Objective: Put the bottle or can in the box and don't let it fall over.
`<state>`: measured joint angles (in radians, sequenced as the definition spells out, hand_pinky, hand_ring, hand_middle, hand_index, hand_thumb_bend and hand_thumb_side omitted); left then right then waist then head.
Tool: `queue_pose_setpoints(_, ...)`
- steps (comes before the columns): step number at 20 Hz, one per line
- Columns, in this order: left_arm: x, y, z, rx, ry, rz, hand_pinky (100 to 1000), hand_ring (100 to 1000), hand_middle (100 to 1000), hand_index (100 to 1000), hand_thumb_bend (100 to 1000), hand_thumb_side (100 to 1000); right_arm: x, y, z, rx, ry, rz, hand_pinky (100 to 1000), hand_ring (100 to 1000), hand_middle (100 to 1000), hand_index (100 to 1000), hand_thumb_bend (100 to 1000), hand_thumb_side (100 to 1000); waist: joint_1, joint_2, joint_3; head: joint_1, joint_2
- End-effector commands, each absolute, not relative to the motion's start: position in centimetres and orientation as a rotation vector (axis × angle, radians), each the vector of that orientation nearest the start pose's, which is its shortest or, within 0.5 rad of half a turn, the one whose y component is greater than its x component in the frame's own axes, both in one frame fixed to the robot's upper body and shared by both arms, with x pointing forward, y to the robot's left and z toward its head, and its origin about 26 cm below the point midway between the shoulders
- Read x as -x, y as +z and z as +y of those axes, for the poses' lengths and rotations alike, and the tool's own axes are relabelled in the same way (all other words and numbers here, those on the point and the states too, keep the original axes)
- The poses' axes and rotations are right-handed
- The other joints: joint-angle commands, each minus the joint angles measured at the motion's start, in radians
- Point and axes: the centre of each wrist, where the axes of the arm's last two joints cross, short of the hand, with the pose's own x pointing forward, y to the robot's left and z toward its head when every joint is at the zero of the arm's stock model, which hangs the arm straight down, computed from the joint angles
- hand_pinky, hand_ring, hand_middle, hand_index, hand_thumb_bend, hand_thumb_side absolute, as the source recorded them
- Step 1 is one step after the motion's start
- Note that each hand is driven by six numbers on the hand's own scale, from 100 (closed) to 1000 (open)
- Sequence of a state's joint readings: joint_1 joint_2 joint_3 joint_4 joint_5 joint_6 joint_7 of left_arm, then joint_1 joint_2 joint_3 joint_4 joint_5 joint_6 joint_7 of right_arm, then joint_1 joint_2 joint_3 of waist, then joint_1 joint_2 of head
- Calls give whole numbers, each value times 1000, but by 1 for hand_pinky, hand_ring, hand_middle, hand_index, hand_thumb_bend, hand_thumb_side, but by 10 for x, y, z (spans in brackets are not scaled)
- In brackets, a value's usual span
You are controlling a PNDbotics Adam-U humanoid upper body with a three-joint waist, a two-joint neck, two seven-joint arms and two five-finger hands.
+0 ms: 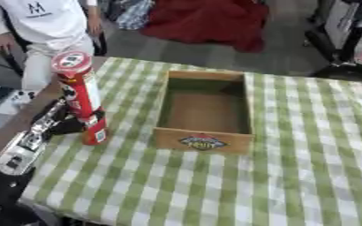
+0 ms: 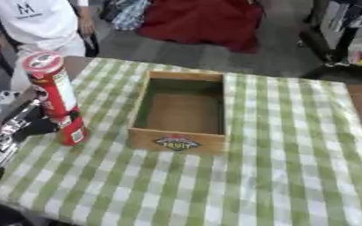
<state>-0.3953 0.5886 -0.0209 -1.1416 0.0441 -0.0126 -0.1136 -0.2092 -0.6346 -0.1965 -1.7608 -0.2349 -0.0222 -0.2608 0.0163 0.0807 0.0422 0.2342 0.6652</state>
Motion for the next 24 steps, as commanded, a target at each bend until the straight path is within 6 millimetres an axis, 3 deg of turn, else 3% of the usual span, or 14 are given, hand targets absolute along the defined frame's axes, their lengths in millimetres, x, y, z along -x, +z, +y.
queue_pose_setpoints(1, -370, 81, 411, -414, -438, -1499, 938, 714, 695, 826, 196, 156, -303, 202, -393, 566, 21, -2104, 816, 774, 766, 828, 100, 729, -1, -10, -1, 2, -12)
queue_pose_setpoints(10, -370, 83, 411, -425, -407, -1493, 924, 637, 645, 764, 102, 119, -303, 202, -393, 565, 19, -2104, 818, 773, 765, 828, 100, 729, 1, -10, -3, 2, -13)
queue_pose_setpoints(24, -370, 86, 409, -438, -358, -1513, 965, 536, 564, 648, 100, 137, -303, 202, -393, 565, 20, -2104, 824, 763, 760, 827, 100, 729, 1, -11, -3, 3, -14)
